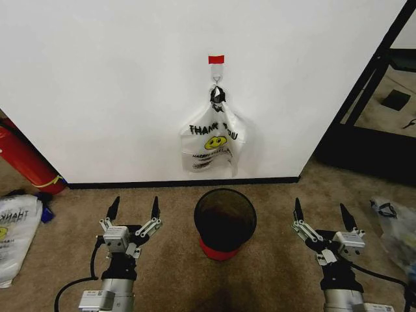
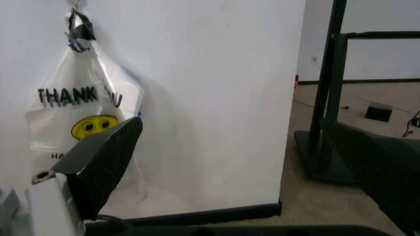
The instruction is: Pick up the garbage bag from the wall and place it over the trash bin.
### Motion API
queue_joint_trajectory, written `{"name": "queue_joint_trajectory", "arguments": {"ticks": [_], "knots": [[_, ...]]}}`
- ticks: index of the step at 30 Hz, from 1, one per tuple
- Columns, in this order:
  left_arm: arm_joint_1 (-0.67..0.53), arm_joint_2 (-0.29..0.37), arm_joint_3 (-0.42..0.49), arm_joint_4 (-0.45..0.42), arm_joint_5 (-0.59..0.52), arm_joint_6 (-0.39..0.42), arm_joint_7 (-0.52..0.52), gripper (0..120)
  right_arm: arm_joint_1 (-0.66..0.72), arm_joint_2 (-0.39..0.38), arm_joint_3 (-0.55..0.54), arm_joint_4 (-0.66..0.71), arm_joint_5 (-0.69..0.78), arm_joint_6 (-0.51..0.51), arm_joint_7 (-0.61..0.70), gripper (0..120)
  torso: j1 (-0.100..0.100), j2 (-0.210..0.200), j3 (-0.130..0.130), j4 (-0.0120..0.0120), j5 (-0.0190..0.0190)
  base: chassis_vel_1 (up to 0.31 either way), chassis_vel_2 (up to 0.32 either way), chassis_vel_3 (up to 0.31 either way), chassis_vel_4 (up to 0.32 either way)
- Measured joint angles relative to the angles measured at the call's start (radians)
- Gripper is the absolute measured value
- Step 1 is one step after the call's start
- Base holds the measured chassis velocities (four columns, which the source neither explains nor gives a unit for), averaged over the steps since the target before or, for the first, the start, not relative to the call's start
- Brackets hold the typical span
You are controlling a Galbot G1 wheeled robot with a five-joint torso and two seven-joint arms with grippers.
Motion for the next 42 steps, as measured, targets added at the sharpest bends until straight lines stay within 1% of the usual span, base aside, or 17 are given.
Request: {"name": "queue_joint_trajectory", "arguments": {"ticks": [15, 22, 23, 25, 26, 27, 28, 29, 30, 31, 33, 34, 35, 37, 38, 41, 42], "knots": [[-0.005, -0.001, 0.001, 0.010, 0.001, 0.000, 0.000, 100, 0.016, -0.006, -0.001, -0.009, 0.008, -0.009, -0.002, 100, 0.000, 0.000, 0.000, 0.0000, 0.0000, 0.000, 0.000, 0.000, 0.000], [-0.009, -0.008, 0.001, 0.022, 0.003, 0.002, 0.000, 100, 0.050, -0.036, -0.004, -0.042, 0.069, -0.027, -0.012, 100, 0.000, 0.000, 0.000, -0.0001, -0.0001, 0.000, 0.000, 0.000, 0.000], [-0.009, -0.009, 0.002, 0.024, 0.005, 0.002, 0.000, 100, 0.061, -0.046, -0.005, -0.049, 0.094, -0.032, -0.019, 100, 0.000, 0.000, 0.000, -0.0001, 0.0000, 0.000, 0.000, 0.000, 0.000], [-0.009, -0.011, 0.002, 0.026, 0.007, 0.002, 0.001, 100, 0.089, -0.077, -0.010, -0.067, 0.193, -0.043, -0.045, 100, 0.000, 0.000, 0.000, 0.0000, 0.0000, 0.000, 0.000, 0.000, 0.000], [-0.009, -0.011, 0.002, 0.029, 0.009, 0.003, 0.002, 100, 0.121, -0.108, -0.013, -0.084, 0.297, -0.060, -0.074, 100, 0.000, 0.000, 0.000, 0.0001, 0.0000, 0.000, 0.000, 0.000, 0.000], [-0.009, -0.011, 0.002, 0.029, 0.009, 0.003, 0.002, 100, 0.131, -0.117, -0.013, -0.089, 0.326, -0.064, -0.083, 100, 0.000, 0.000, 0.000, 0.0001, 0.0001, 0.000, 0.000, 0.000, 0.000], [-0.014, -0.009, 0.003, 0.033, 0.010, 0.007, 0.002, 100, 0.155, -0.137, -0.011, -0.103, 0.389, -0.075, -0.111, 100, 0.000, 0.000, 0.000, 0.0005, 0.0001, 0.000, 0.000, 0.000, 0.000], [-0.014, -0.009, 0.003, 0.033, 0.010, 0.007, 0.002, 100, 0.155, -0.137, -0.011, -0.103, 0.389, -0.075, -0.111, 100, 0.000, 0.000, 0.000, 0.0005, 0.0001, 0.000, 0.000, 0.000, 0.000], [-0.025, -0.002, 0.008, 0.039, 0.009, 0.015, 0.004, 100, 0.189, -0.162, -0.005, -0.124, 0.473, -0.088, -0.148, 100, 0.000, 0.000, 0.000, -0.0001, 0.0000, 0.000, 0.000, 0.000, 0.000], [-0.028, 0.001, 0.009, 0.042, 0.010, 0.017, 0.004, 100, 0.214, -0.178, -0.004, -0.138, 0.520, -0.101, -0.167, 100, 0.000, 0.000, 0.000, -0.0008, -0.0002, 0.000, 0.000, 0.000, 0.000], [-0.027, 0.002, 0.009, 0.045, 0.015, 0.020, 0.004, 100, 0.292, -0.213, -0.009, -0.174, 0.612, -0.138, -0.206, 100, 0.000, 0.000, 0.000, -0.0003, 0.0002, 0.000, 0.000, 0.000, 0.000], [-0.024, 0.000, 0.009, 0.045, 0.020, 0.020, 0.005, 100, 0.355, -0.235, -0.018, -0.200, 0.674, -0.172, -0.237, 100, 0.000, 0.000, 0.000, 0.0002, 0.0002, 0.000, 0.000, 0.000, 0.000], [-0.022, -0.001, 0.009, 0.045, 0.022, 0.020, 0.005, 100, 0.383, -0.243, -0.023, -0.210, 0.701, -0.188, -0.248, 100, 0.000, 0.000, 0.000, 0.0003, 0.0000, 0.000, 0.000, 0.000, 0.000], [-0.012, -0.007, 0.009, 0.041, 0.041, 0.019, 0.006, 100, 0.511, -0.268, -0.058, -0.261, 0.844, -0.272, -0.273, 100, 0.000, 0.000, 0.000, 0.0002, 0.0000, 0.000, 0.000, 0.000, 0.000], [-0.012, -0.007, 0.009, 0.041, 0.041, 0.019, 0.006, 100, 0.511, -0.268, -0.058, -0.261, 0.844, -0.272, -0.273, 100, 0.000, 0.000, 0.000, 0.0002, 0.0000, 0.000, 0.000, 0.000, 0.000], [0.001, -0.013, 0.008, 0.034, 0.055, 0.015, 0.011, 100, 0.657, -0.269, -0.106, -0.326, 0.956, -0.335, -0.250, 100, 0.000, 0.000, 0.000, 0.0002, 0.0000, 0.000, 0.000, 0.000, 0.000], [0.006, -0.015, 0.007, 0.032, 0.059, 0.014, 0.011, 100, 0.705, -0.263, -0.127, -0.353, 0.981, -0.349, -0.235, 100, 0.000, 0.000, 0.000, -0.0005, 0.0000, 0.000, 0.000, 0.000, 0.000]]}}
